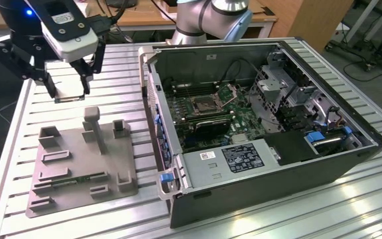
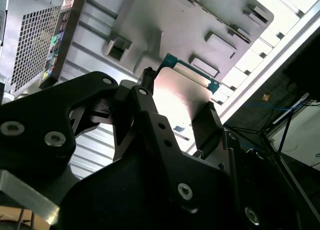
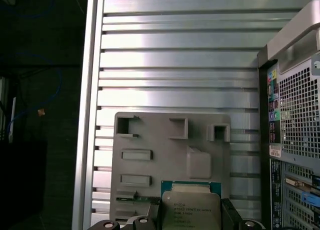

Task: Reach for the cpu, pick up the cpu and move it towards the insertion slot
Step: 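Pick up the cpu and move it towards the insertion slot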

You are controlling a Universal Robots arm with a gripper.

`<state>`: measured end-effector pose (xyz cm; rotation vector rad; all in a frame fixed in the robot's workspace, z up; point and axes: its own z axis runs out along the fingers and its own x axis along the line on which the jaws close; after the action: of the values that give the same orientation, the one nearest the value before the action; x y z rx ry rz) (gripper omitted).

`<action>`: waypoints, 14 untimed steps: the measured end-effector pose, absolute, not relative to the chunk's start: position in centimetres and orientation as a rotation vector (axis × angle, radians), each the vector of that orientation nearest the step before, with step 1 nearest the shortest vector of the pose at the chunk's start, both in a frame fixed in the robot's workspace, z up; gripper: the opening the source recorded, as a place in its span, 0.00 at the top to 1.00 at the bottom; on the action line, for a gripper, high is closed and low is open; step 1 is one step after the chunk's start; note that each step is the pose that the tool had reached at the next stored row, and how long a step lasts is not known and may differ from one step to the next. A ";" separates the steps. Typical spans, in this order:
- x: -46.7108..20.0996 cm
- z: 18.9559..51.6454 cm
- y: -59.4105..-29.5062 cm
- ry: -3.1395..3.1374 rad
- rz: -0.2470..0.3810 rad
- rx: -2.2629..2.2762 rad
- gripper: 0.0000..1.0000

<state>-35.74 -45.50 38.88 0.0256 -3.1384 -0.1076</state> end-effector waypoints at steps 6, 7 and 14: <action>-34.8 38.9 -45.5 -3.138 -0.108 0.026 0.45; -34.7 38.9 -45.5 -3.138 -0.108 0.026 0.45; -32.9 38.9 -45.5 -3.138 -0.107 0.026 0.45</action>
<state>-32.89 -45.50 38.88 0.0257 -3.1383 -0.1075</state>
